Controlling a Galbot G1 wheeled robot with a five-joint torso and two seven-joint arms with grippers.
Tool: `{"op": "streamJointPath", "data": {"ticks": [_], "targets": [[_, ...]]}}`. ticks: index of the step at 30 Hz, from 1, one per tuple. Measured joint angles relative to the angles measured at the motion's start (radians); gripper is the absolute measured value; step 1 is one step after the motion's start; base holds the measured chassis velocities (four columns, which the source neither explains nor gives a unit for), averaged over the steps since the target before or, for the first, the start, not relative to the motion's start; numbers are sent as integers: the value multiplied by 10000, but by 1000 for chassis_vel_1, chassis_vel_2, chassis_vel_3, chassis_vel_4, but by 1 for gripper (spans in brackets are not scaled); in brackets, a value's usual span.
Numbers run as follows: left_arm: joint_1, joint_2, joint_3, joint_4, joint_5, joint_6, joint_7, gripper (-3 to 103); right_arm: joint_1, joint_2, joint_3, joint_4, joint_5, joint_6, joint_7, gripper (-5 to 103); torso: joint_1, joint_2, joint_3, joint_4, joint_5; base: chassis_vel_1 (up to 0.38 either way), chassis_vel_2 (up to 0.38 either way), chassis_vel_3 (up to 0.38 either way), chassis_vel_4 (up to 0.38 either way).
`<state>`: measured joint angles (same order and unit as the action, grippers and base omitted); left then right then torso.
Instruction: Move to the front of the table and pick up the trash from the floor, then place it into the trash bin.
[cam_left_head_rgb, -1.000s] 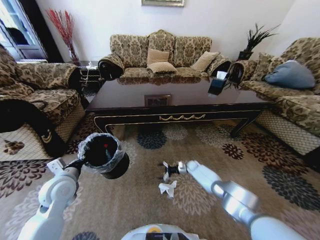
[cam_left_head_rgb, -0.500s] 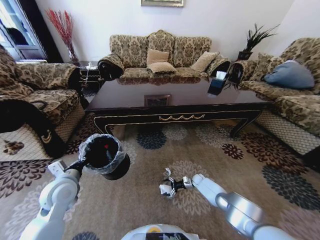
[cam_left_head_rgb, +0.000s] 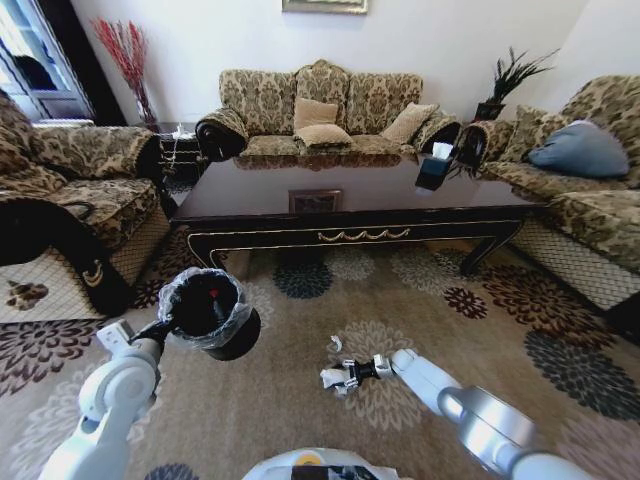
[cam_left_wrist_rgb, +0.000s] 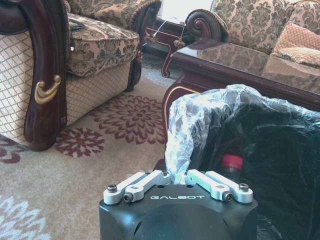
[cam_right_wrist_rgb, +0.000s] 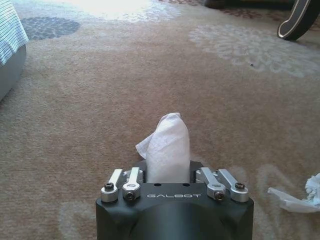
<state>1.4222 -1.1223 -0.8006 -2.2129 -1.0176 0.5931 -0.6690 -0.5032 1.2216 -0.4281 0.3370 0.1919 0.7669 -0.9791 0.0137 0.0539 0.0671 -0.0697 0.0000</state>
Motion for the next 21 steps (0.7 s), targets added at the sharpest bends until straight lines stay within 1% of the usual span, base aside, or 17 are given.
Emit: {"op": "streamJointPath", "data": {"ticks": [1, 2, 6, 7, 8, 11, 12, 13, 15, 17, 18, 21], "targets": [[2, 1, -1, 0, 4, -3, 0, 3, 0, -6, 43, 7, 0, 61, 0, 40, 0, 0, 0, 0, 0, 0, 0, 0, 0], [2, 1, -1, 0, 4, -3, 0, 3, 0, -6, 43, 7, 0, 61, 0, 40, 0, 0, 0, 0, 0, 0, 0, 0, 0], [16, -25, 47, 42, 89, -12, 0, 3, 27, -85, 244, 287, 61, 251, -26, 19, 0, 0, 0, -1, -1, 0, 0, 0, 0], [16, -25, 47, 42, 89, -12, 0, 3, 27, -85, 244, 287, 61, 251, -26, 19, 0, 0, 0, -1, -1, 0, 0, 0, 0], [23, -40, 77, 62, 117, -14, 0, 3, 48, -109, 330, 480, 220, 267, -33, 19, 0, 0, 1, -1, -1, 0, 0, 0, 0], [28, -70, 166, 131, 187, -19, 5, 3, 157, -194, 391, 1426, 1046, 208, 155, 3, 0, -1, 1, -2, 0, 0, 0, 0, 0], [27, -75, 199, 157, 222, -23, 7, 3, 243, -238, 321, 1836, 1425, 146, 364, 1, 0, 0, 2, 1, 0, 0, 0, 0, 0], [27, -75, 199, 157, 222, -23, 7, 3, 243, -238, 321, 1836, 1425, 146, 364, 1, 0, 0, 2, 1, 0, 0, 0, 0, 0], [11, -86, 257, 214, 257, -25, 8, 3, 485, -310, 45, 2644, 2079, -47, 926, 1, 0, -1, 2, 1, -1, 0, 0, 0, 0], [-21, -116, 322, 284, 281, -25, 15, 3, 1037, -337, -540, 3629, 2837, -372, 1763, 0, 0, -1, 2, 0, -2, 0, 0, 0, 0], [-21, -116, 322, 284, 281, -25, 15, 3, 1037, -337, -540, 3629, 2837, -372, 1763, 0, 0, -1, 2, 0, -2, 0, 0, 0, 0], [6, -180, 424, 361, 390, -31, 47, 3, 2040, -152, -1423, 4572, 3494, -592, 2916, 0, 0, -1, 1, 4, -3, 0, 0, 0, 0]]}}
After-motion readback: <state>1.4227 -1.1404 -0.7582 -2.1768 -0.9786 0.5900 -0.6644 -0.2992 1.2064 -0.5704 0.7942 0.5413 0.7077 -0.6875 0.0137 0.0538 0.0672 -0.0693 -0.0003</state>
